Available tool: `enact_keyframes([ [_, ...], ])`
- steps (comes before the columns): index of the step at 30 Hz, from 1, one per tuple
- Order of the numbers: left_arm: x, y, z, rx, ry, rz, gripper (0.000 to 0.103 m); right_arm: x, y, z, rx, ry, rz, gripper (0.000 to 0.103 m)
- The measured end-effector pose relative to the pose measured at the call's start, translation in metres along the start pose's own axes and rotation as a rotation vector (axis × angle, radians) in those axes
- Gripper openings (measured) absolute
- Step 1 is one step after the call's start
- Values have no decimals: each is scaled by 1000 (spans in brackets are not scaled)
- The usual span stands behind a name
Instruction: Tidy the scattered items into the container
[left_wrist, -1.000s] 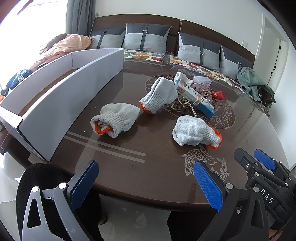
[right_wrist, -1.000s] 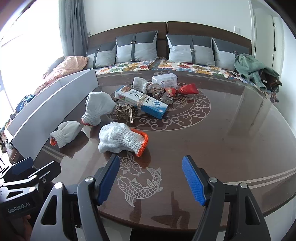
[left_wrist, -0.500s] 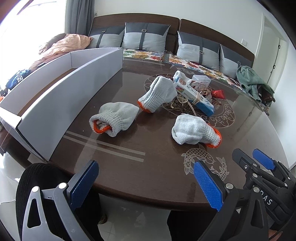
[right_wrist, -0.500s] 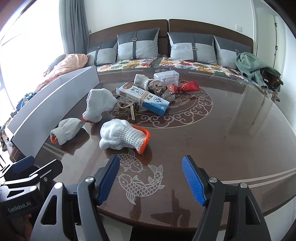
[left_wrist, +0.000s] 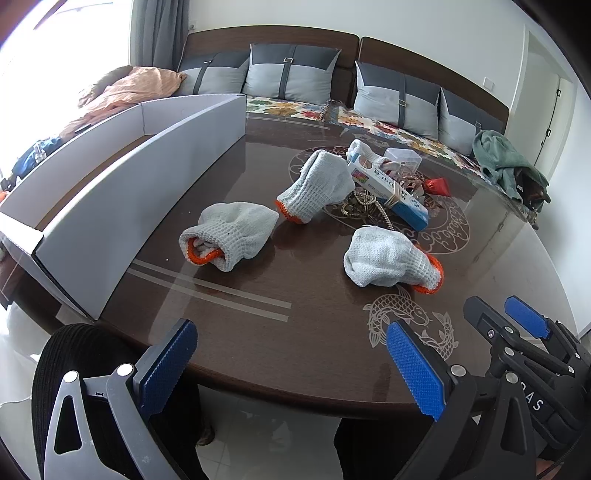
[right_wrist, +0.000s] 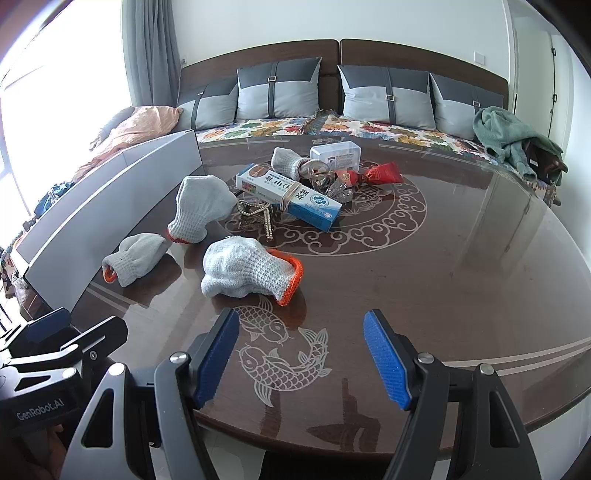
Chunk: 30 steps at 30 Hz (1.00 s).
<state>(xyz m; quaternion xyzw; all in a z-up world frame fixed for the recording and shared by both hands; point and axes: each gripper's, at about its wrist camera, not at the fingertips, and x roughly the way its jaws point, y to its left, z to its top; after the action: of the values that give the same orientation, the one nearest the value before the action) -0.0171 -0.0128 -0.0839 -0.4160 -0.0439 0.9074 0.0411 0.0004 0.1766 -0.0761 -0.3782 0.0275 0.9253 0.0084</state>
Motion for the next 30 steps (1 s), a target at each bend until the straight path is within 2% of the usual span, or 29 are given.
enact_keyframes([
  [30, 5, 0, -2, -4, 21, 2, 103, 5, 3, -2, -7, 8, 6, 71],
])
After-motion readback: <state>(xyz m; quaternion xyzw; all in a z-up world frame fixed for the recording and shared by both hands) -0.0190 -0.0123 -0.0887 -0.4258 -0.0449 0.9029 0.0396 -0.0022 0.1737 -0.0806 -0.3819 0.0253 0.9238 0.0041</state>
